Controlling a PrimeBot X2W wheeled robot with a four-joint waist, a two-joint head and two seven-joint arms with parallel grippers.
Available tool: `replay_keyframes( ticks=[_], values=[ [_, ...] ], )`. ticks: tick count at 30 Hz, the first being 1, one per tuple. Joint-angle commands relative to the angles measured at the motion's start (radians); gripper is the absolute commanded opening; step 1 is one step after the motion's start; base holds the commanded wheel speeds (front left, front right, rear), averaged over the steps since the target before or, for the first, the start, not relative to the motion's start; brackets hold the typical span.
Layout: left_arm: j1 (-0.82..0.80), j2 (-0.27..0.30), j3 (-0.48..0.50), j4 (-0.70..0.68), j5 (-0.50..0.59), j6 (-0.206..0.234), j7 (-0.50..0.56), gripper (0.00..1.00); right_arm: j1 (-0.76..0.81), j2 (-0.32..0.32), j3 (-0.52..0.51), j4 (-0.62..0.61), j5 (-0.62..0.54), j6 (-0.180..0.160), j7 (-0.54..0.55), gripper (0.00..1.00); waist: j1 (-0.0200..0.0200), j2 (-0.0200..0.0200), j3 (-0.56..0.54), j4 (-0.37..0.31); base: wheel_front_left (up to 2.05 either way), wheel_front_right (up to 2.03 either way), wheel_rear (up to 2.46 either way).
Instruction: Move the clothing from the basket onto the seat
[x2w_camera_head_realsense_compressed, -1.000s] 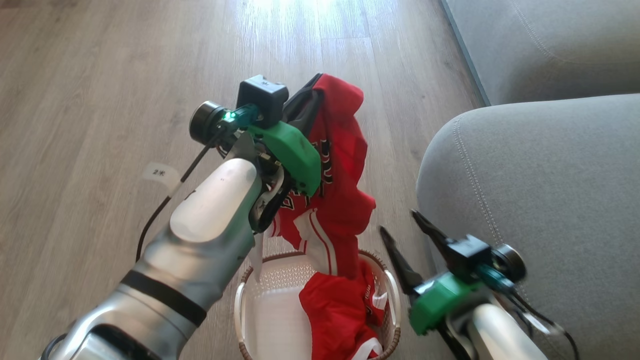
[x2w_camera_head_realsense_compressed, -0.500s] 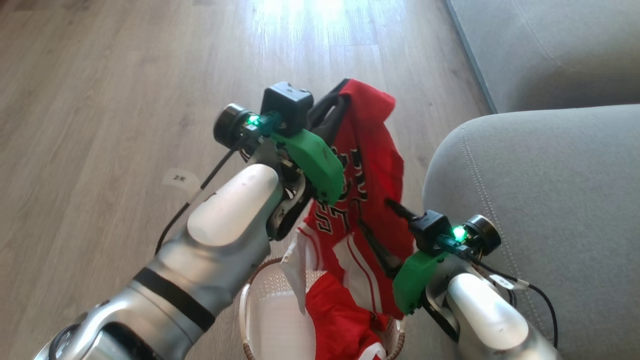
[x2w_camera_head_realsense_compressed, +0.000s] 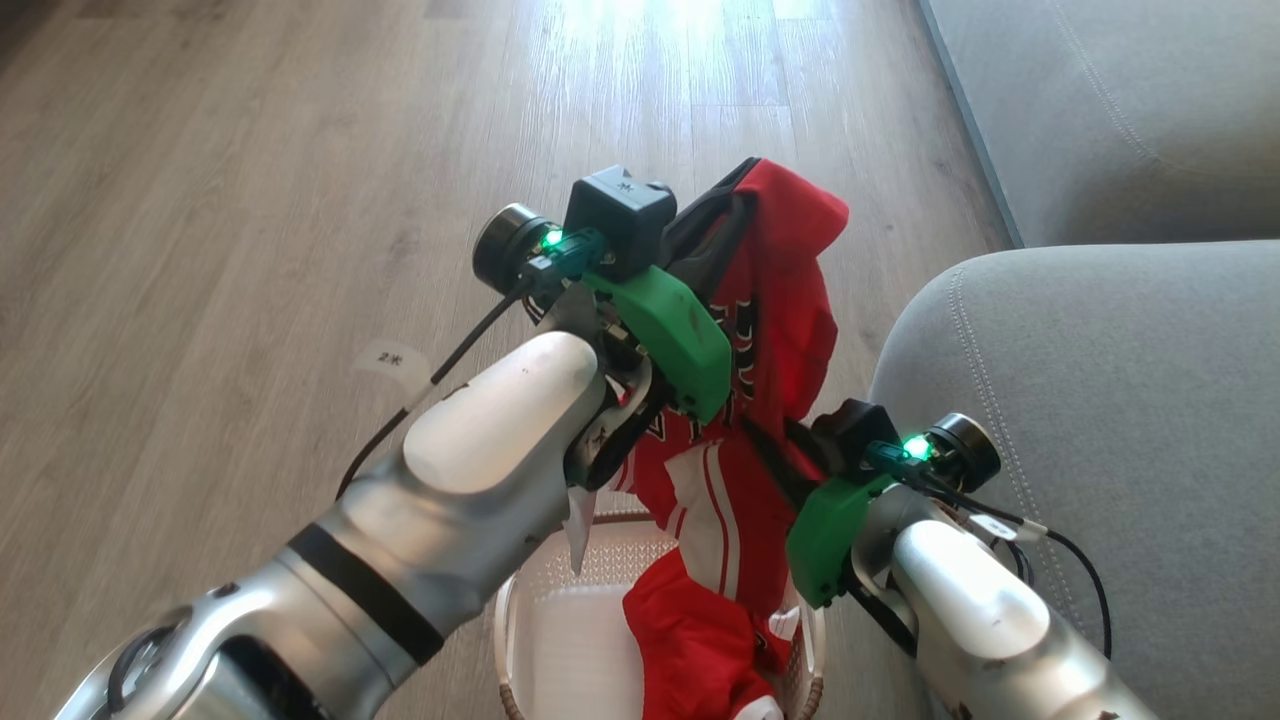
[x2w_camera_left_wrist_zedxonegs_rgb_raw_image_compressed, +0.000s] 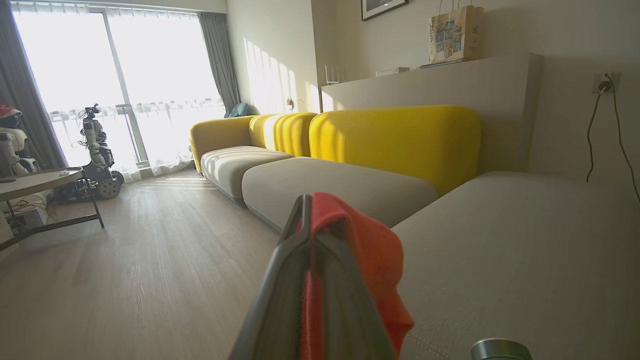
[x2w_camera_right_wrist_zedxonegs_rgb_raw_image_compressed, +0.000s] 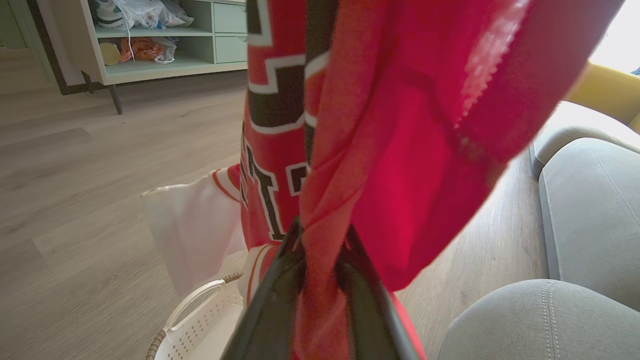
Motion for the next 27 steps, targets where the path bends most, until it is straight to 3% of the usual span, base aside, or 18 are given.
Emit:
replay_keyframes(
  ticks=[1,10,11,12,14,27],
  values=[
    [-0.069,0.017,0.024,-0.020,-0.004,0.012,-0.011,0.00,-0.048,0.008,0.014,-0.023,0.009,0.000,-0.006,0.00,0.0001,0.0000,0.001,0.002,0.00,0.00,0.00],
    [-0.046,0.020,0.019,0.100,-0.026,0.009,-0.048,0.01,-0.040,0.008,-0.037,-0.065,-0.004,0.000,-0.006,0.00,0.0001,0.0000,0.008,-0.011,0.00,0.00,0.00],
    [-0.039,0.022,0.019,0.115,-0.028,0.005,-0.055,0.28,-0.037,0.008,-0.048,-0.074,-0.007,0.000,-0.006,0.00,0.0001,0.0000,0.009,-0.015,0.00,0.00,0.00],
    [-0.032,0.023,0.021,0.129,-0.032,0.002,-0.063,0.47,-0.034,0.008,-0.061,-0.084,-0.010,0.000,-0.006,0.00,0.0001,0.0000,0.010,-0.019,0.00,0.00,0.00],
    [-0.018,0.024,0.022,0.155,-0.037,-0.002,-0.077,1.00,-0.028,0.008,-0.093,-0.101,-0.021,0.000,-0.006,0.00,0.0001,0.0000,0.012,-0.028,0.00,0.00,0.00],
    [0.050,0.022,0.024,0.254,-0.071,-0.047,-0.126,1.00,0.018,0.004,-0.302,-0.206,-0.131,0.000,-0.006,0.00,0.0001,0.0000,0.034,-0.084,0.00,0.00,0.00]
  ],
)
